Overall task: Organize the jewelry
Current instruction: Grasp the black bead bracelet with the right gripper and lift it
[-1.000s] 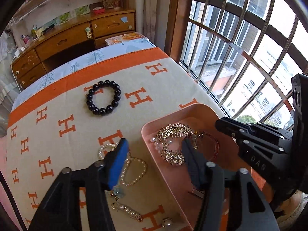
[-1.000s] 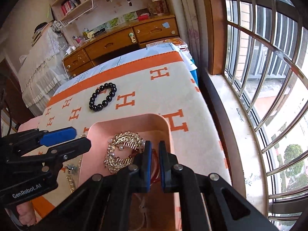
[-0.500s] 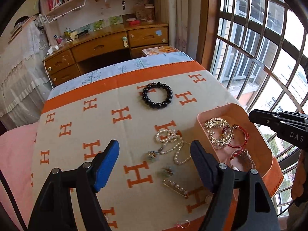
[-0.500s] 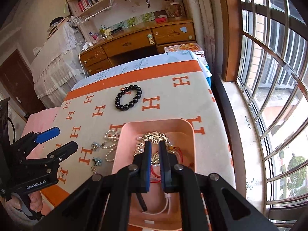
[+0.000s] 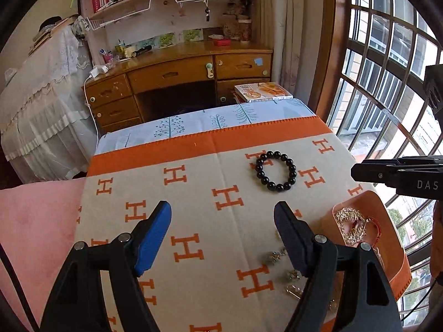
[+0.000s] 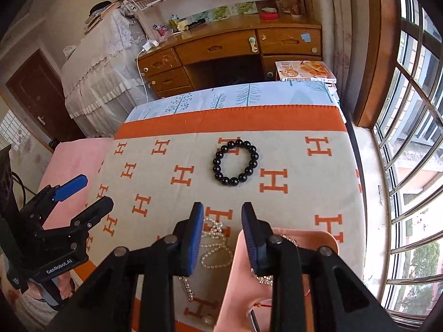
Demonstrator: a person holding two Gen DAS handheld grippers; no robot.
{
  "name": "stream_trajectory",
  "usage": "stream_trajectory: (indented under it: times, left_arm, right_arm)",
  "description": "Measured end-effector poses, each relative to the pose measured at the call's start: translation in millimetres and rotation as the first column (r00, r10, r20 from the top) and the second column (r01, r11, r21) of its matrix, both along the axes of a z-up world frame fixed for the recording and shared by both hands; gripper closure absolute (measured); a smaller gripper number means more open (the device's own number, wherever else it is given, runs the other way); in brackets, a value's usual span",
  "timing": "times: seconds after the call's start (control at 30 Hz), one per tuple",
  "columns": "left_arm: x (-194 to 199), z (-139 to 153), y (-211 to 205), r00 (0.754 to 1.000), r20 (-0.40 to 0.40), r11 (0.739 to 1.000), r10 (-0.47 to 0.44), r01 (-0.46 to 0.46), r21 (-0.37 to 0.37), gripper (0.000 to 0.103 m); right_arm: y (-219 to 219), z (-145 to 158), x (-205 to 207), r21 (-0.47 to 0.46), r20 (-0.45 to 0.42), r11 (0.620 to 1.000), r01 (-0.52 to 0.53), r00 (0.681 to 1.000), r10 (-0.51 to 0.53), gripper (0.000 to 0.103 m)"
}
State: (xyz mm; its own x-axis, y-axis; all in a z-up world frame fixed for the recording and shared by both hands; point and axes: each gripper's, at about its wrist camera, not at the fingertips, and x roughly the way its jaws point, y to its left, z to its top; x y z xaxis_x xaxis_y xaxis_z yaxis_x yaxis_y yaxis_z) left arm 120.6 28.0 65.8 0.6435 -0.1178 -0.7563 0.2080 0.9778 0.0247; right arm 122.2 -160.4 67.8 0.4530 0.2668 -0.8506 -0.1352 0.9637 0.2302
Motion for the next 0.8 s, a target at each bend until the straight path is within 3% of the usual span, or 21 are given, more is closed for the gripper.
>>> stream_trajectory:
  times: [0.13,0.37,0.63,0.8]
  left_arm:
    - [27,-6,4,1.000,-0.019,0.999,0.015,-0.016,-0.049,0.021]
    - [60,-49,-10,0.995,-0.102,0.999,-0.017,0.013,-0.047,0.020]
    - [69,-86,-17,0.986,-0.161,0.999,-0.035,0.032,-0.021,0.020]
    - [65,-98,-18,0.981,-0.184,0.998,-0.063,0.062,-0.010,0.020]
  right_arm:
    - [-1,-16,42,0.009,-0.083,0.999,0.037,0.996,-0.036,0.074]
    - [-8,-85,104,-0.042,-0.245,0.990,0.134,0.959,-0.140,0.074]
    - [2,-122,135,-0.148,-0.261,0.978,0.147,0.948,-0.182,0.075]
    - [24,-125,137,-0.274,-0.191,0.958,0.086,0.971,-0.142,0.074]
